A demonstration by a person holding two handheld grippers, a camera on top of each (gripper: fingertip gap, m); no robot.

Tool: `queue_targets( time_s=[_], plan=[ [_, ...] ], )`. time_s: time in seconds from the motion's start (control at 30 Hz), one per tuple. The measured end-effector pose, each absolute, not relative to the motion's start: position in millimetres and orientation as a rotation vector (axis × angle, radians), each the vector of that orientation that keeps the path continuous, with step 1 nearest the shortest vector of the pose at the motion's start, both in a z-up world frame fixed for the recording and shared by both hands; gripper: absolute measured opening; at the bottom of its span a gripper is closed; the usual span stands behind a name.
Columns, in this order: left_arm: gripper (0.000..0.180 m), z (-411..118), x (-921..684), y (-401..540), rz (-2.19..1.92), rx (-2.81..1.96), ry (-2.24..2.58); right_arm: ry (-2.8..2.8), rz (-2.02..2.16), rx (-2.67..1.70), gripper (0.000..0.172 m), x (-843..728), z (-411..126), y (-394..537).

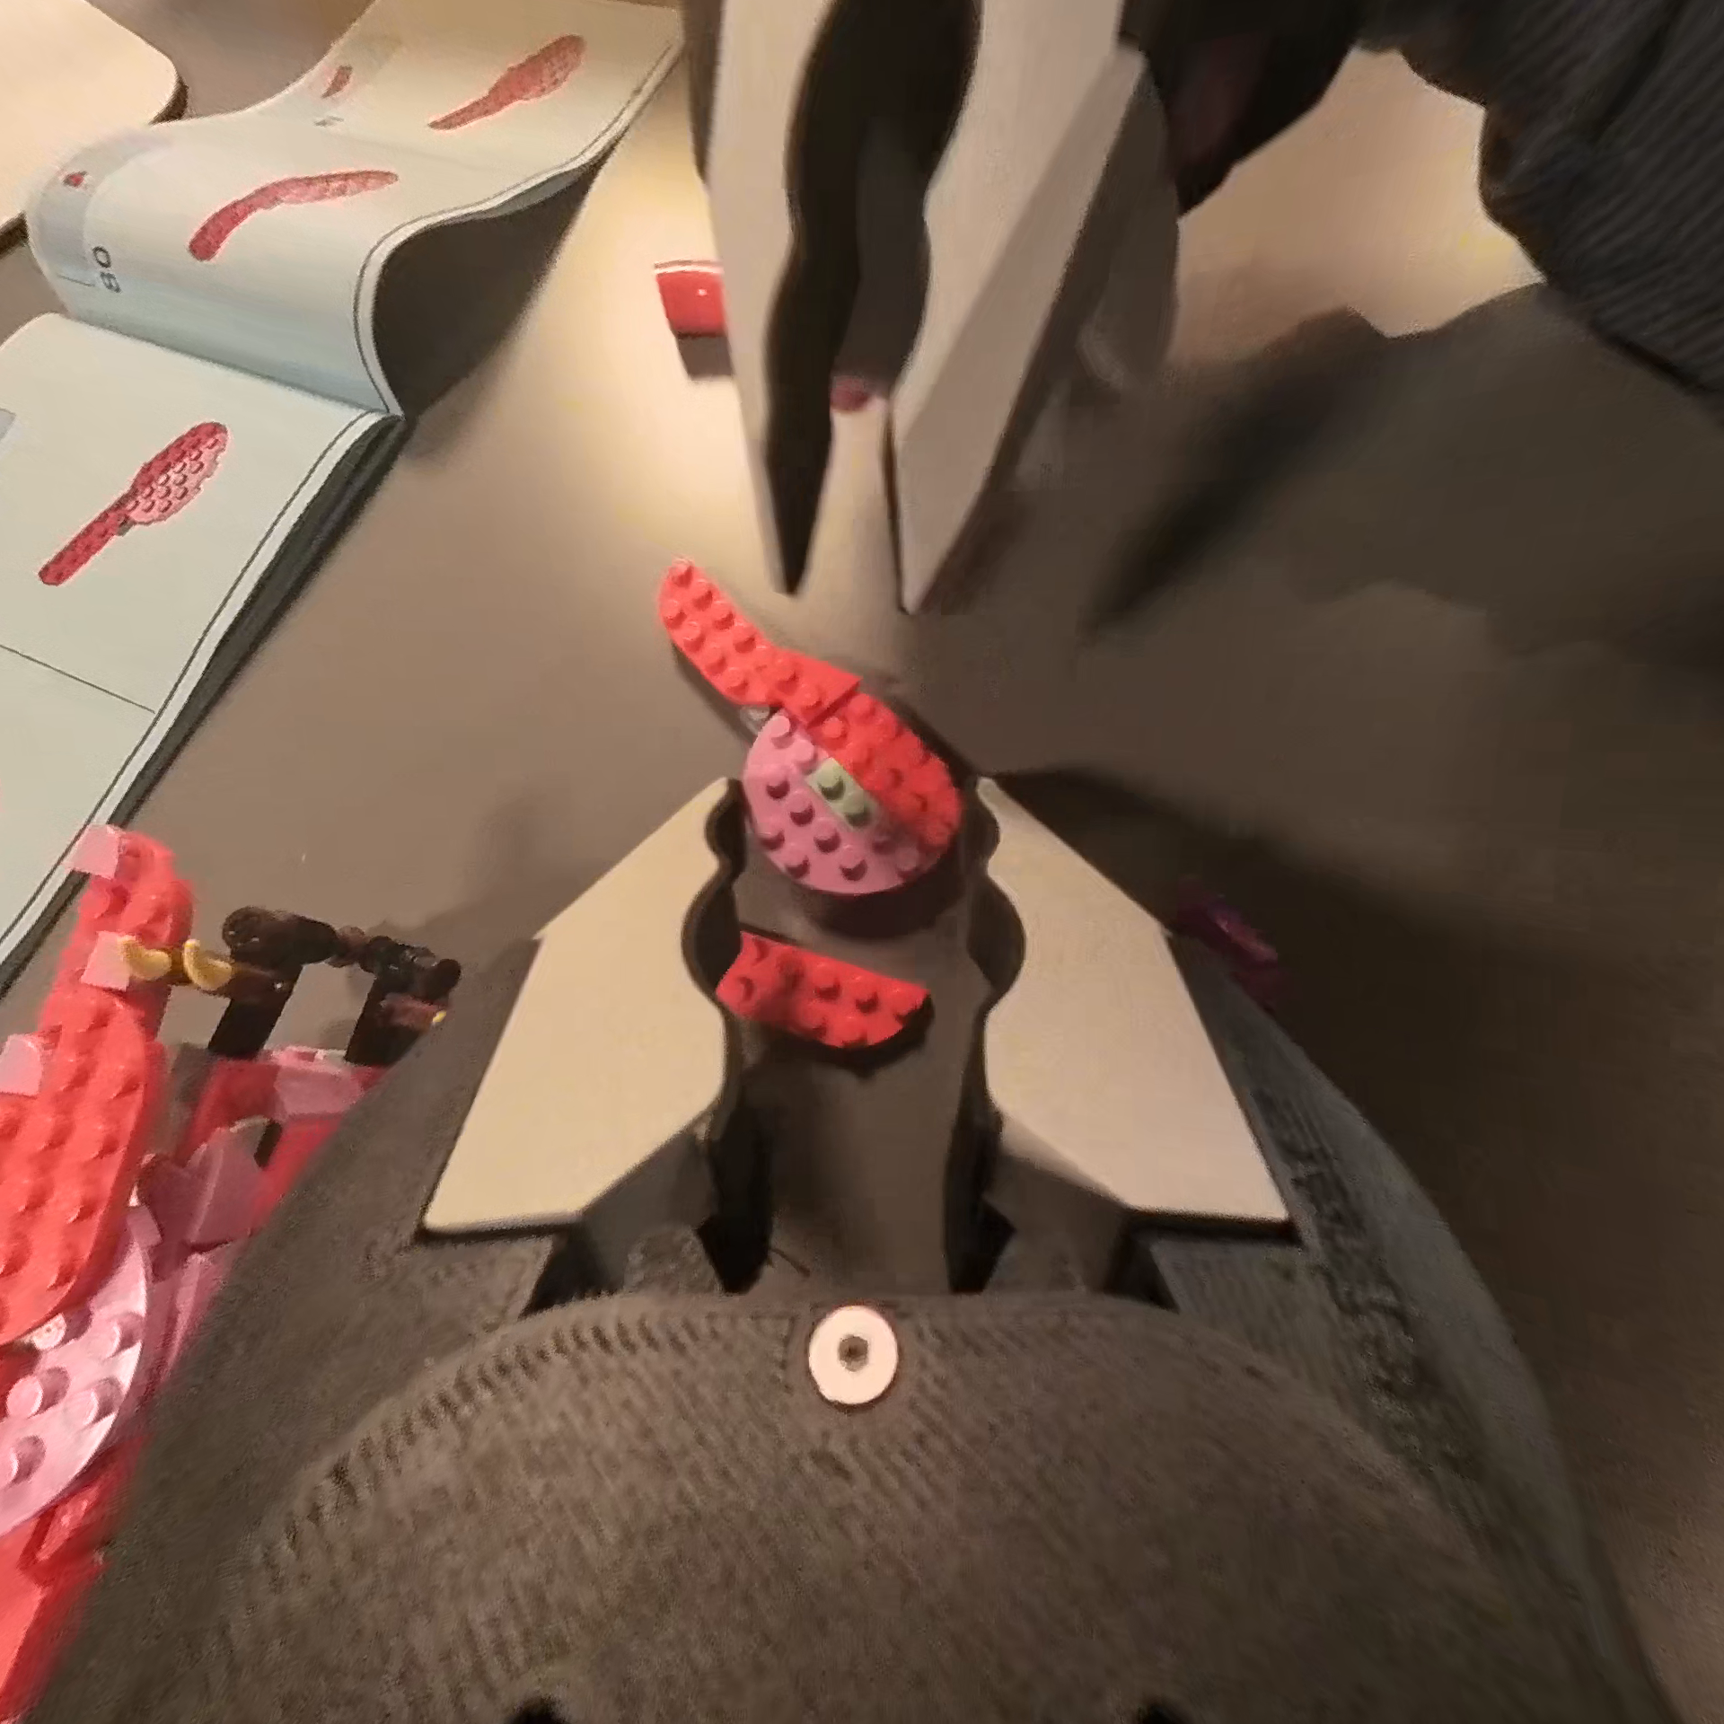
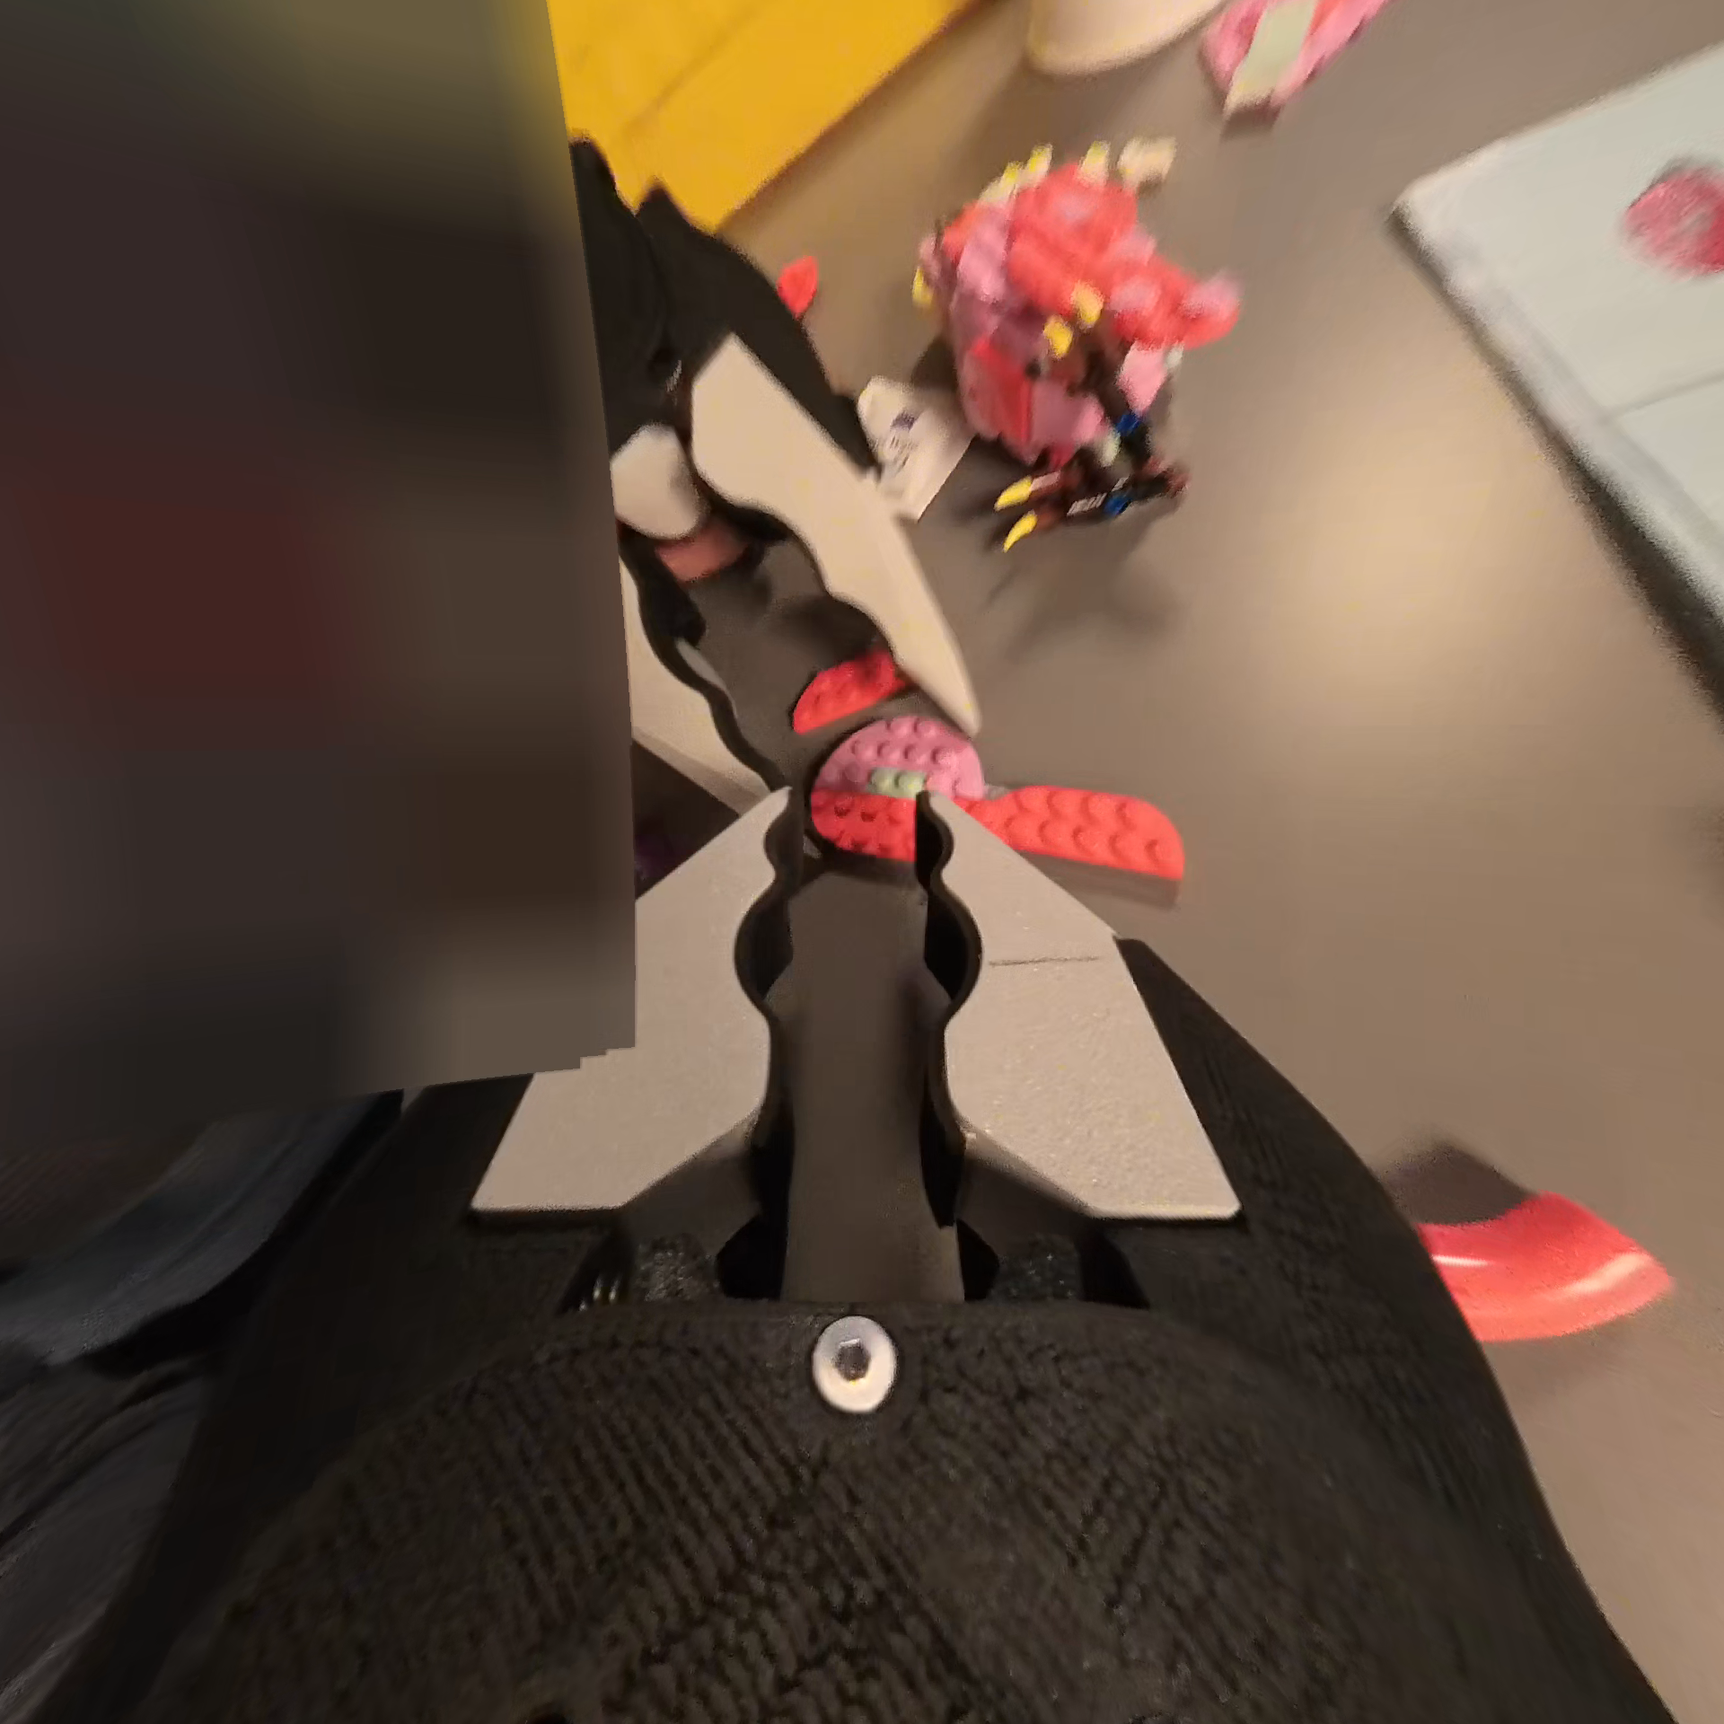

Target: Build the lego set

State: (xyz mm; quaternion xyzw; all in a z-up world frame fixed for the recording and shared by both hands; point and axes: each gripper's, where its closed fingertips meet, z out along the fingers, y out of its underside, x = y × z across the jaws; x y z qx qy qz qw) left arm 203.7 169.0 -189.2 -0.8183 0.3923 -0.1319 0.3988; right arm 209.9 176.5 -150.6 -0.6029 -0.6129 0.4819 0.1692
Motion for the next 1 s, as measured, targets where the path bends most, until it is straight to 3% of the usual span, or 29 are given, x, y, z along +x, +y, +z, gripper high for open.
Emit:
queue_targets(
  time_s=[0.13, 0.23, 0.47, 0.73, 0.93, 1.0],
  plan=[
    [0.045, -187.4, 200.7, 171.4, -0.301, -2.042, 1.021, -1.603, 1.213, -1.591, 0.031, 201.4, -133.2, 202.8],
    [0.045, -181.4, 195.6, 176.0, -0.303, -2.016, 0.995, -1.597, 1.003, -1.480, 0.058, 199.2, -128.3, 214.3],
    [0.045, -153.2, 191.7, 178.7, -0.646, -2.003, 0.796, -1.705, 0.339, -0.929, 0.074, 192.9, -128.2, 209.5],
    [0.045, -130.8, 192.8, 173.4, -0.947, -1.935, 0.719, -1.659, -0.048, -0.582, 0.046, 178.7, -128.2, 201.5],
    [0.045, -122.3, 198.9, 167.6, -0.975, -1.853, 0.773, -1.603, -0.289, -0.583, 0.008, 183.2, -129.3, 228.2],
    [0.060, -121.2, 196.1, 173.7, -0.827, -1.808, 0.796, -1.625, -0.301, -0.596, 0.002, 184.0, -133.6, 229.7]
  ],
)
